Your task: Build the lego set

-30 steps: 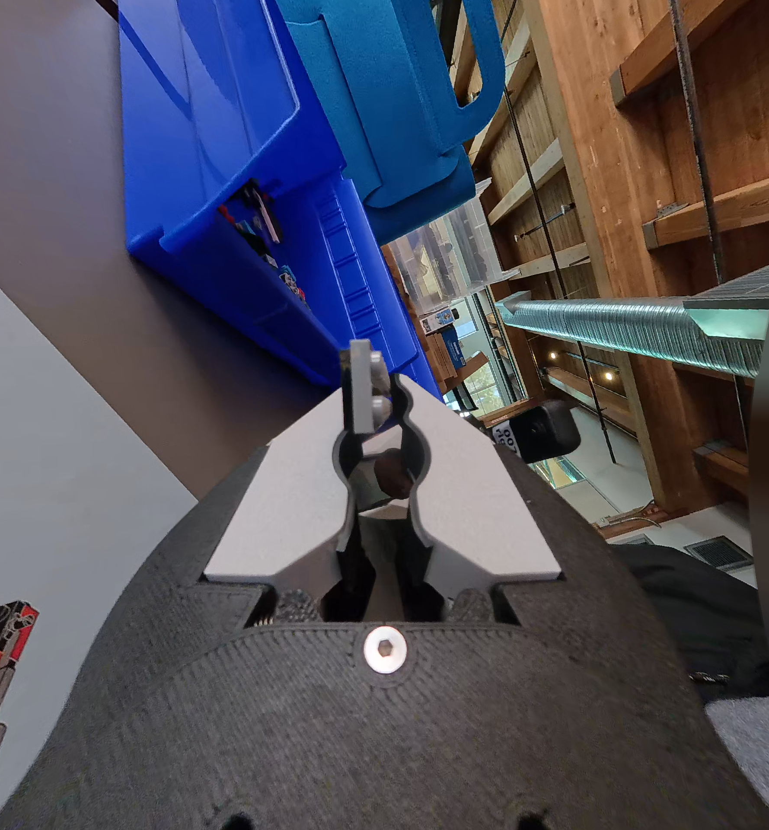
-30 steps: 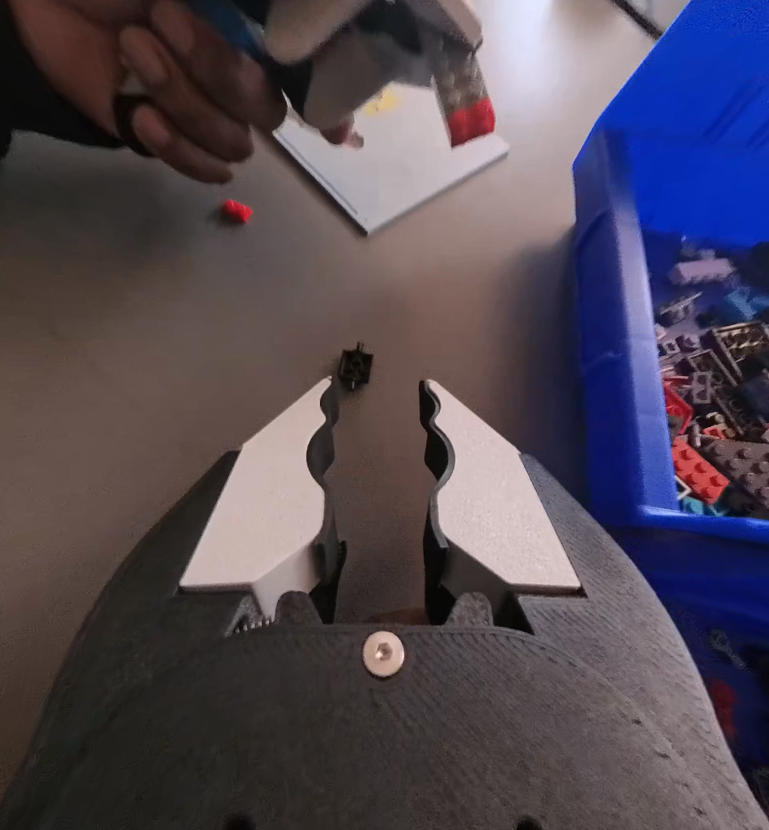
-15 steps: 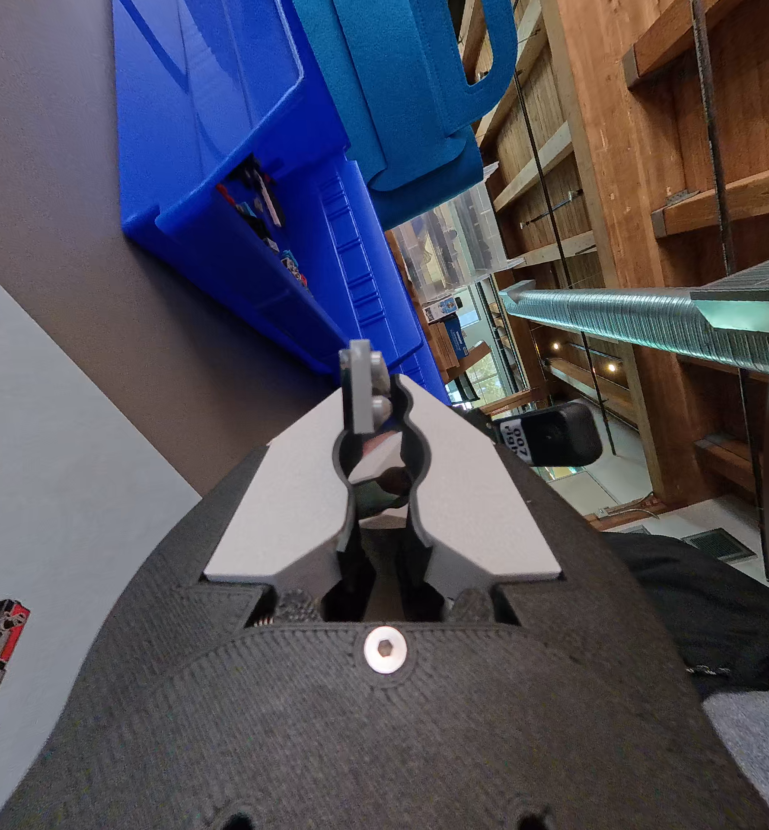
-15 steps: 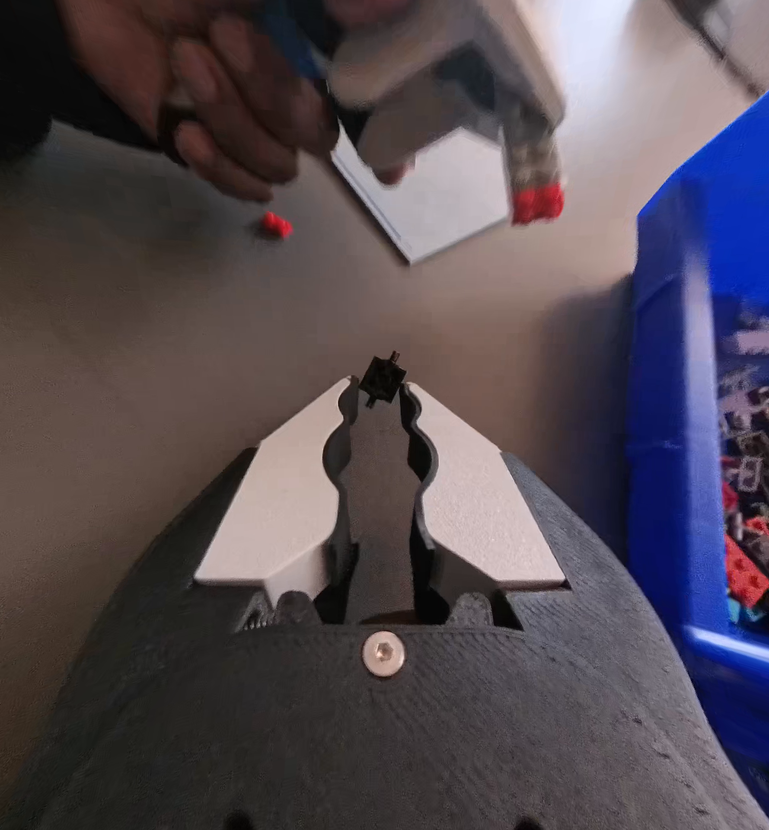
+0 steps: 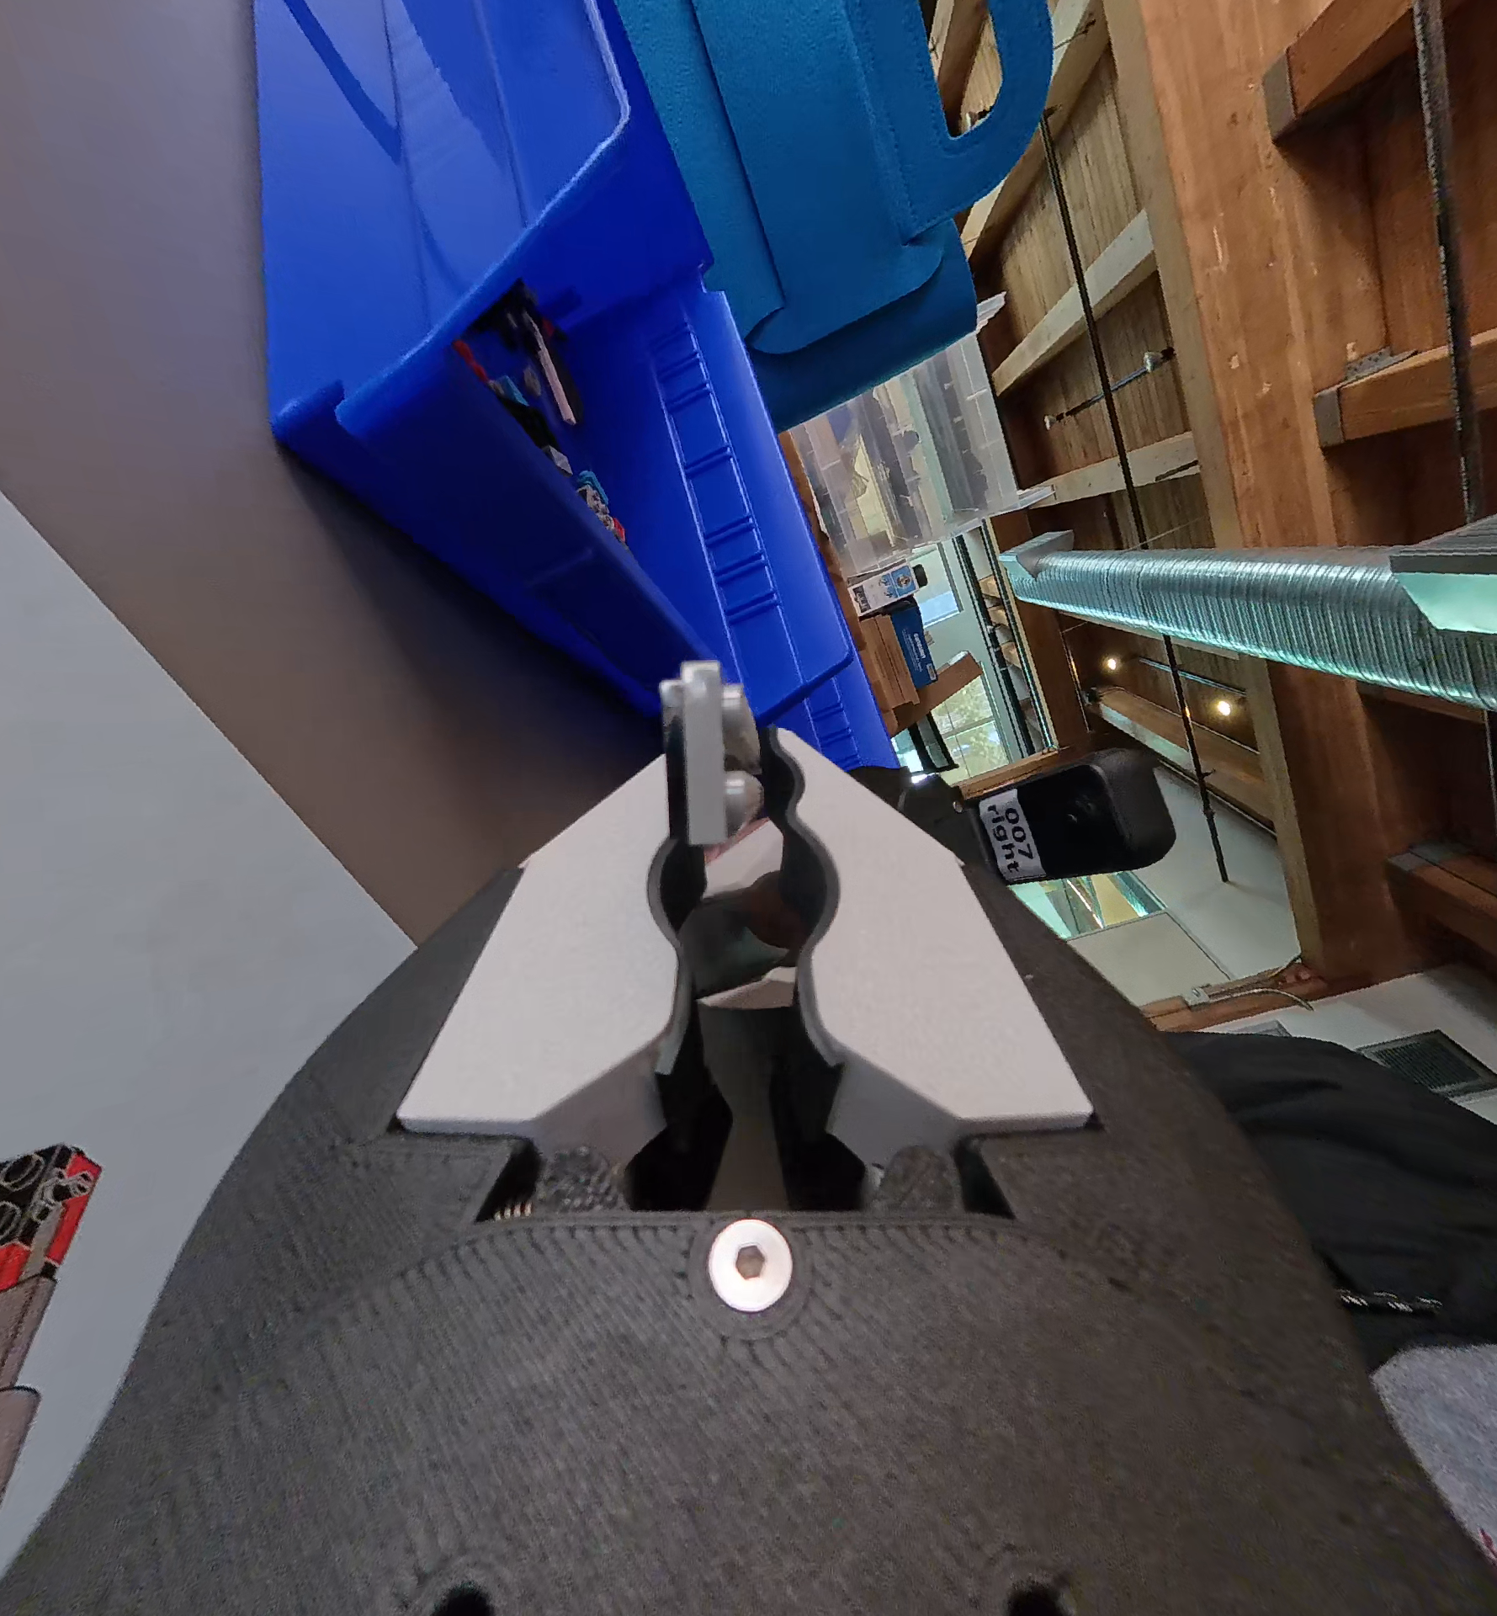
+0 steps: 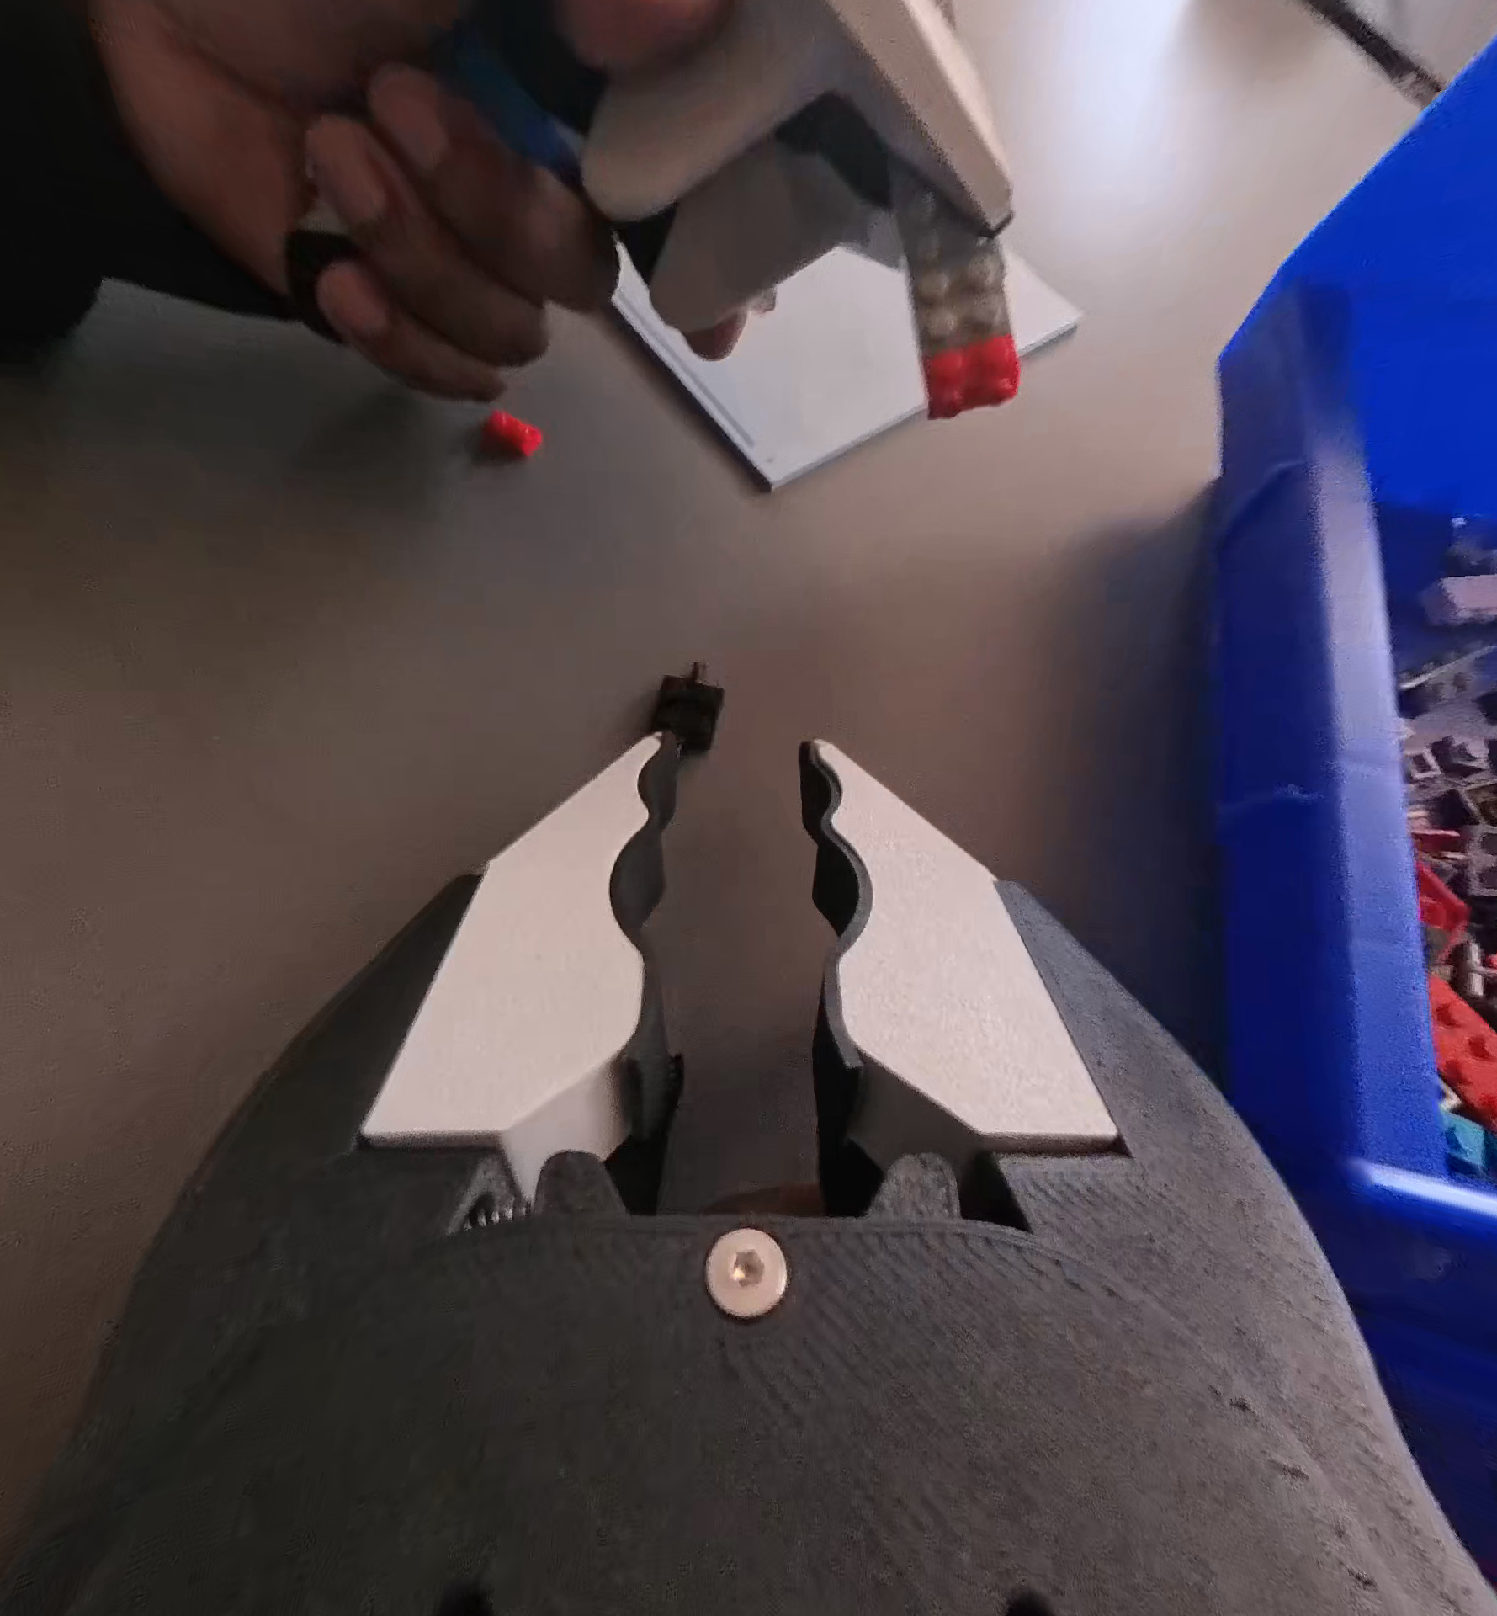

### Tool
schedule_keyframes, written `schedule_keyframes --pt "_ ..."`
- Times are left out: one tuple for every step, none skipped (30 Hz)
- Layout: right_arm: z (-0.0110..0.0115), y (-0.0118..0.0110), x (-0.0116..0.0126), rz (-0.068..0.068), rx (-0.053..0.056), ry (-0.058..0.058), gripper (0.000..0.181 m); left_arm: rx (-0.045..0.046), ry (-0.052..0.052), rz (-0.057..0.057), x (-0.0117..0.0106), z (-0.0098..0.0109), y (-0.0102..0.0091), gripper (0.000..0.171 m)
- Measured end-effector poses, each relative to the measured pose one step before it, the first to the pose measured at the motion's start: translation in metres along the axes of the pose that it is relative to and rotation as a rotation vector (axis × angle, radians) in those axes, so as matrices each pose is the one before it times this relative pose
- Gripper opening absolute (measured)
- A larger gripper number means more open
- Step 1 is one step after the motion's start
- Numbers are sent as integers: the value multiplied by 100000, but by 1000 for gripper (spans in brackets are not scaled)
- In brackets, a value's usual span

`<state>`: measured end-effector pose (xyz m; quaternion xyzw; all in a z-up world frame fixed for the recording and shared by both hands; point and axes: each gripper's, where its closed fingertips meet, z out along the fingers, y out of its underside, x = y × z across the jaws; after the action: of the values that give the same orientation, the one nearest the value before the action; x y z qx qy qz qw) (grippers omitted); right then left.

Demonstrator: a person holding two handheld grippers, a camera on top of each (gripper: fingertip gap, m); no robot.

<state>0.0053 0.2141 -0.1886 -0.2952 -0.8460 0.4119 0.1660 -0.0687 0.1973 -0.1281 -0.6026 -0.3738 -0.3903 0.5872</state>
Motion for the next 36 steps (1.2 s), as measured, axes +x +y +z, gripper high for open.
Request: schedule_keyframes --pt "146 170 -226 -1157 -1353 -688 31 -373 -433 99 -69 24 73 8" --pt "124 66 -283 -1311 -901 -773 31 -444 -607 168 -89 19 78 8" --pt "135 -27 -286 -367 -478 -1061 31 -486 -575 209 -87 26 84 8" --pt "166 -44 -220 -56 -405 -775 31 -579 -659 179 -83 20 101 8" --pt "186 -47 -141 -496 -573 -223 32 -502 -619 293 -58 35 99 8" --pt "209 10 -132 -861 -927 -171 32 -508 -540 407 -45 34 95 8" --pt "247 79 -68 -961 -1441 181 32 -419 -295 491 6 40 83 8" --pt "265 135 54 -1160 -1779 735 31 -299 -168 324 9 38 57 8" --pt "241 163 140 -1482 -1843 1132 32 -288 -138 70 3 21 69 8" --pt "156 2 200 -1398 -673 1251 32 -165 82 -122 12 30 47 8" --pt "73 -35 373 -739 -235 1923 32 -105 170 -265 11 15 39 8" --pt "4 37 643 -98 -338 3038 32 -2 230 -200 20 11 13 8" --pt "-43 120 796 328 -498 3613 32 -4 46 -119 6 0 5 8" --pt "-53 175 798 751 -393 3461 32 60 -65 51 -8 -7 -21 8" --pt "-57 182 719 1194 -237 3033 32 122 -63 125 -9 -33 -41 8" --pt "-40 136 633 1581 19 2724 32 173 2 55 5 -20 -49 8" --pt "-40 60 504 1787 327 2281 32 164 24 -66 -15 -29 -43 8" --pt "-58 -60 314 1644 683 1481 32 146 55 -114 -7 -21 -41 8" --pt "-64 -128 88 1154 857 367 32 116 90 -127 -15 -11 -20 8" --pt "-87 -146 -60 1433 718 -392 32 98 61 -122 -6 -3 -13 8" --pt "-98 -142 -192 2276 555 -1371 32 20 -32 -87 -21 -8 -3 8" --pt "-123 -195 -413 2861 765 -2478 32 3 -49 10 -21 0 -5 8" --pt "-120 -222 -514 3459 860 -2602 32 54 -84 16 -4 -7 -11 8" --pt "-35 -162 -575 3643 228 -2239 32 141 2 21 -11 -21 -36 8" --pt "78 -25 -530 2859 -645 -1402 31 169 -44 40 -14 -20 -53 8" --pt "155 9 -449 1491 -783 -446 31 186 -86 38 -15 -28 -46 8" --pt "185 25 -374 819 -900 130 31 265 38 -24 -7 -33 -61 8" --pt "202 63 -345 698 -1086 84 31 263 231 -118 18 -22 -57 8" --pt "199 37 -255 500 -923 227 31 206 163 -160 11 -26 -50 8" --pt "179 -2 -94 105 -592 754 31 132 71 -40 13 -22 -39 8" --pt "158 22 27 -341 -534 1174 31 25 -12 55 12 -9 -11 8" --pt "146 39 112 -643 -691 1443 33 10 48 45 26 0 -1 8" --pt "109 11 117 -816 -459 1367 34 -103 216 5 52 -7 37 8" --pt "83 16 186 -524 -409 1640 37 -134 74 21 26 -9 33 8" --pt "61 -18 138 -876 -93 1339 40 3 79 43 21 -10 5 8" --pt "67 -2 11 -1213 -57 517 41 38 58 2 7 -27 -4 8"
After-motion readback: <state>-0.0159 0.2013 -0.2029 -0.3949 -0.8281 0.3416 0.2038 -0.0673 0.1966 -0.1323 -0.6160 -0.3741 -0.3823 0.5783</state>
